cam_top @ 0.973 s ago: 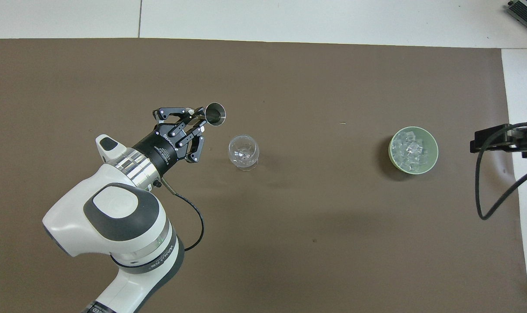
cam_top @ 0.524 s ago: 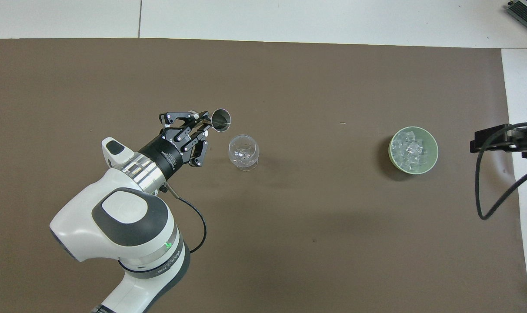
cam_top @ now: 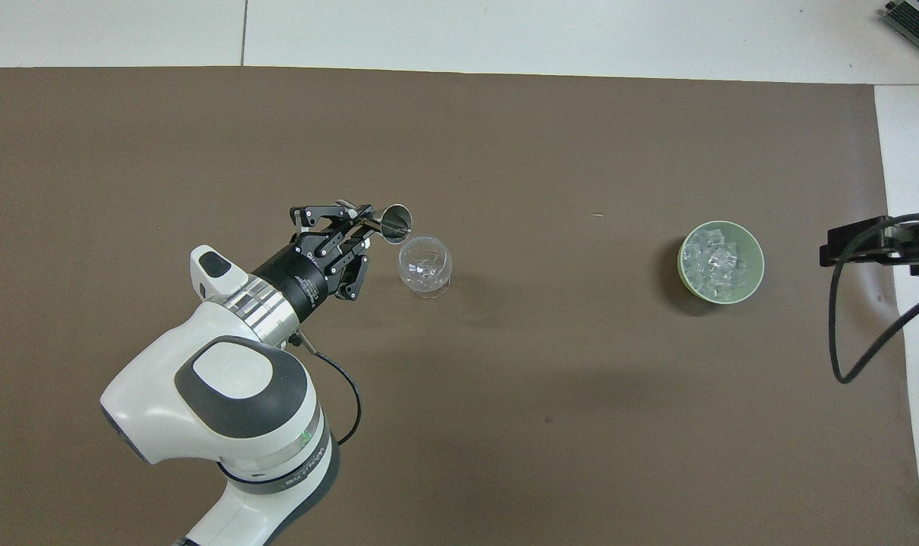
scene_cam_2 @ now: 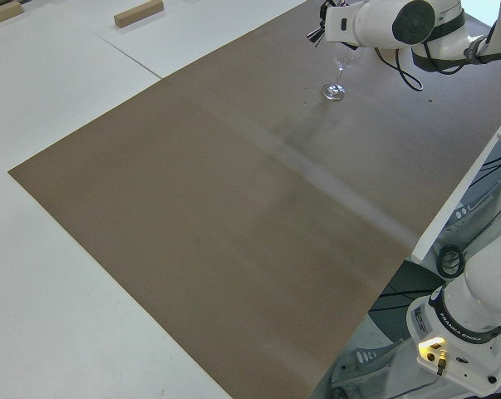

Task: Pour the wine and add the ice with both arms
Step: 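Tilt the jigger over the clear glass with the left gripper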

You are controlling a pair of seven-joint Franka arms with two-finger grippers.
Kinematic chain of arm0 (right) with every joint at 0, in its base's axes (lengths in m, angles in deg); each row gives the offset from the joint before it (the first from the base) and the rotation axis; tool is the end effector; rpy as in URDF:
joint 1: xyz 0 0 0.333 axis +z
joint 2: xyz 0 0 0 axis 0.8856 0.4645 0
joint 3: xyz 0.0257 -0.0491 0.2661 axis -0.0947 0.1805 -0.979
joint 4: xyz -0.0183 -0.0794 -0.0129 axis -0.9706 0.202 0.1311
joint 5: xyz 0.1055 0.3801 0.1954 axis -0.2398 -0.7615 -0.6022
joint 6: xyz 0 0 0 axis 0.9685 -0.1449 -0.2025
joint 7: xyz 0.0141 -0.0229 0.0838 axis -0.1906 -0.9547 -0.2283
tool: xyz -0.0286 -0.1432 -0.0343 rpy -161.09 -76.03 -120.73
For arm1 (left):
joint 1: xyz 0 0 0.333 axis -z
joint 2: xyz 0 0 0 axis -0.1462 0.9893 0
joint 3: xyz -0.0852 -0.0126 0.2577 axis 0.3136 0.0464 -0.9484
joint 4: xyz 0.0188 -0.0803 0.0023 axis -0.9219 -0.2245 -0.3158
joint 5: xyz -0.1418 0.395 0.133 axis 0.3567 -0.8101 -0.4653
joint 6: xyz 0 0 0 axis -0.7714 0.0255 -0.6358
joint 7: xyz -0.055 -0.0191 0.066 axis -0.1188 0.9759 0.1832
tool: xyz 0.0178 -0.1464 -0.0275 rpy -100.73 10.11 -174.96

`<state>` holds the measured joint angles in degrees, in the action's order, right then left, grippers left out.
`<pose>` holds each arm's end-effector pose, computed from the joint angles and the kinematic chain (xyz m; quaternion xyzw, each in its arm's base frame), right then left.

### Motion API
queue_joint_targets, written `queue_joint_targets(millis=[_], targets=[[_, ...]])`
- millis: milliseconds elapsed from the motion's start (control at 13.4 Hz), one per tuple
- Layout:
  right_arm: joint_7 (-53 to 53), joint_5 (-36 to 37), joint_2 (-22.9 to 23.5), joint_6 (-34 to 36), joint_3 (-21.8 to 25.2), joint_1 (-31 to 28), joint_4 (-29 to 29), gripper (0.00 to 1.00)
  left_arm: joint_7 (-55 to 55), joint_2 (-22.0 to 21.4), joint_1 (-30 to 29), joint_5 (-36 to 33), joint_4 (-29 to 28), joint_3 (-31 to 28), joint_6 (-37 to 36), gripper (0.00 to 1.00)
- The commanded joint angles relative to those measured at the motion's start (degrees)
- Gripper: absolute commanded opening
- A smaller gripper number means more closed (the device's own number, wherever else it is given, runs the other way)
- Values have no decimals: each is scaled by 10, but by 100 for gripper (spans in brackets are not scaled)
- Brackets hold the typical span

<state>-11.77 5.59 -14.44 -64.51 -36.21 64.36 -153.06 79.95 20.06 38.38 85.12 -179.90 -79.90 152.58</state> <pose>0.5885 -0.0200 0.5507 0.9983 -0.0578 0.0021 0.0014 0.5459 -0.2947 0.3331 0.5992 0.6313 0.0334 0.4912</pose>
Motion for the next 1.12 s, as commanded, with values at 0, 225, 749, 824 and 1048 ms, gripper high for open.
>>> queue_joint_targets(millis=[0,225,749,824,1048], targets=[[-13,-11,-11,4,0,-3,-11,100,-23,-11,17,6,-12,-8,17,0],[-13,-11,-11,4,0,-3,-11,100,-33,-9,24,6,-11,-8,24,0],[-13,-11,-11,4,0,-3,-11,100,-63,-5,32,5,-5,-8,39,0],[-13,-11,-11,4,0,-3,-11,100,-64,-4,35,5,-5,-8,43,0],[-13,-11,-11,4,0,-3,-11,100,-78,-3,37,5,-4,-8,45,0]])
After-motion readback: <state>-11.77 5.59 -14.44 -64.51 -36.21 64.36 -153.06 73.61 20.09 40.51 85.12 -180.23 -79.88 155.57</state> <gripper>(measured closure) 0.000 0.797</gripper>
